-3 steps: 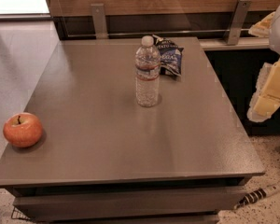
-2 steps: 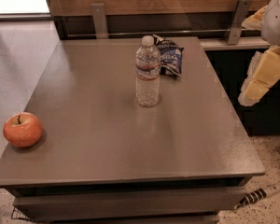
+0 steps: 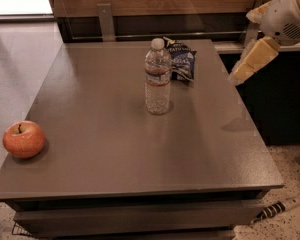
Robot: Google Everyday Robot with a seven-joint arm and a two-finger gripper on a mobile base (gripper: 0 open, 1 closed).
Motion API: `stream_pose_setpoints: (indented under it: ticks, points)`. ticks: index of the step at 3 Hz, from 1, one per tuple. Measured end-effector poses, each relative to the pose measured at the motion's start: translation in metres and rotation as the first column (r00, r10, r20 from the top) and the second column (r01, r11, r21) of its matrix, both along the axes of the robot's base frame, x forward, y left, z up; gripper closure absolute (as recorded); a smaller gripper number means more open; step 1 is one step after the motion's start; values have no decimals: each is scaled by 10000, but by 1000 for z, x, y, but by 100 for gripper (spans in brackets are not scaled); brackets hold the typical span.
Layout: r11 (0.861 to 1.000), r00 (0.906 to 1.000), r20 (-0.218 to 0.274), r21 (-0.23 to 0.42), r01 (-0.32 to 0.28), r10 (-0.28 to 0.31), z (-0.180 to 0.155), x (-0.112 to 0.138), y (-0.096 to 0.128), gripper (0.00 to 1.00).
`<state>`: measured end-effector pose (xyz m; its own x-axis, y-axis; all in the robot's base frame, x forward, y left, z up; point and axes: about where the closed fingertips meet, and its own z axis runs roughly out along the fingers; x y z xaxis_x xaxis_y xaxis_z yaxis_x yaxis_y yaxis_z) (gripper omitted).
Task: Move blue chip bag near apple
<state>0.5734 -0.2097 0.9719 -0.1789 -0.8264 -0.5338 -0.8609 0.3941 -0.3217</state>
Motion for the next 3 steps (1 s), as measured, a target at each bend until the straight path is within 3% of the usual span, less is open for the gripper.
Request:
stream_pose_setpoints:
  ticks: [1,2,3]
  points:
    - [9968,9996,172,774,195,-209,-12,53,14,0]
    - [9909,9997,-222,1338,121,-92,-30,110,42,0]
    - [9909,9997,-222,1338,121,-92,-30,110,42,0]
